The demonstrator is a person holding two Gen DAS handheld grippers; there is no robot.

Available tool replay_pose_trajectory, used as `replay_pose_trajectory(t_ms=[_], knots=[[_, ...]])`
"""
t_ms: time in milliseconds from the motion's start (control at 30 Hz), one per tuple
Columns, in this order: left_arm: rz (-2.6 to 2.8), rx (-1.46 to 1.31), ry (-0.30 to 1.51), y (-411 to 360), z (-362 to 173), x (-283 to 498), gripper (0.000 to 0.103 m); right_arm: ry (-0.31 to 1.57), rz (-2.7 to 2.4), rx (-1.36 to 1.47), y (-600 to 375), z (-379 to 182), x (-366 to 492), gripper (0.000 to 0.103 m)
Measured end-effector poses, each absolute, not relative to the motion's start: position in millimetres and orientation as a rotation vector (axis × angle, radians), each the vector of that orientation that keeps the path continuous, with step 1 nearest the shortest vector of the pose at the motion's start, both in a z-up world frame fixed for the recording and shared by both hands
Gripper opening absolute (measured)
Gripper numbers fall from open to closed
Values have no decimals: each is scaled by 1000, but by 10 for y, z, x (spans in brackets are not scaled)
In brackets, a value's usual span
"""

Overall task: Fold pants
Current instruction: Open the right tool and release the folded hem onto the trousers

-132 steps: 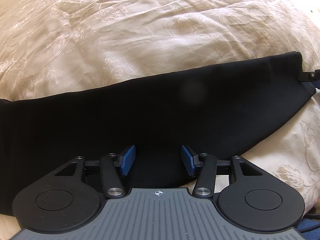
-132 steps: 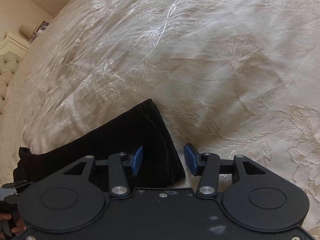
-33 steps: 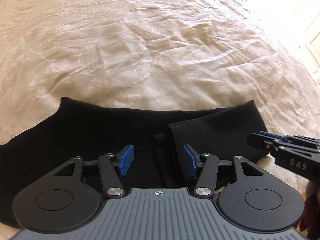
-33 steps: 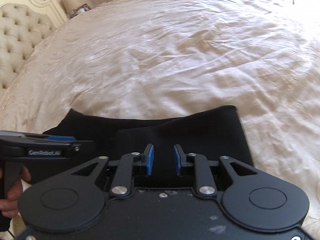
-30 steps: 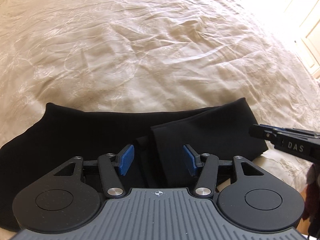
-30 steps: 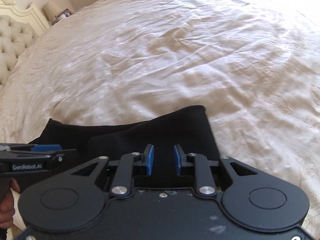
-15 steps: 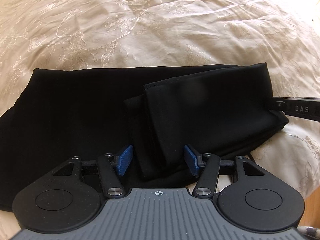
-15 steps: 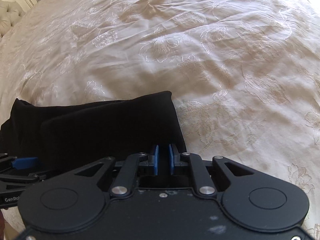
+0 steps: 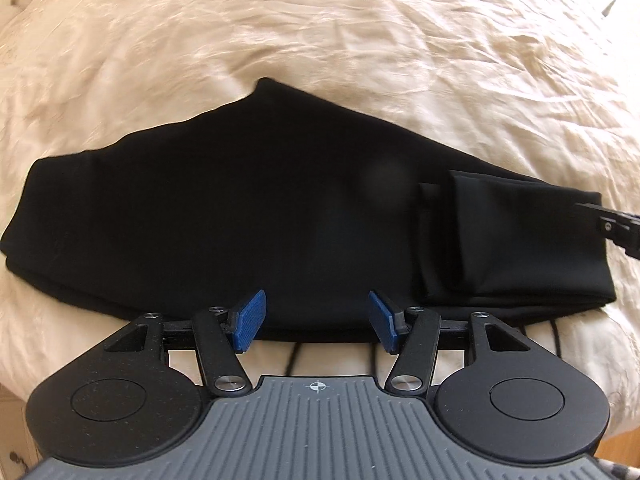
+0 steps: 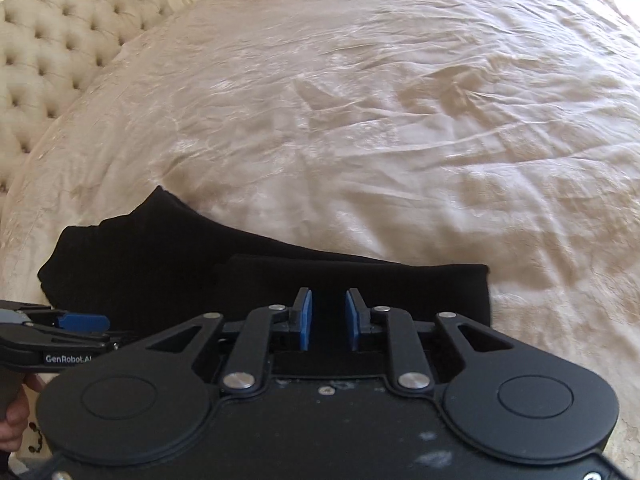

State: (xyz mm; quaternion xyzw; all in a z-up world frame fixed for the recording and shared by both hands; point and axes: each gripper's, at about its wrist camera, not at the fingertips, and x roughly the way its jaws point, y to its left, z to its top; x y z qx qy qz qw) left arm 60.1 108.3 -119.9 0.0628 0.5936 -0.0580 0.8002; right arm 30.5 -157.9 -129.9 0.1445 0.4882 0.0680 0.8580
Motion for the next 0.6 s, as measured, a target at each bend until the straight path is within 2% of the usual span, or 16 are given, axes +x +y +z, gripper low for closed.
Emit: replay_pose_trajectory(t_ms=[233,367,600], knots=[[-47,87,1243,1598,-1092,632,55,1105,273,276,-996,-1446,324,22],[-75,86,1239,1827,-1111,689,55,1235,253,249,-743,-1659,339,23],[-119,106,1215,2317,-1103,853,55,1116,146,286,-412,-1316,462,25]])
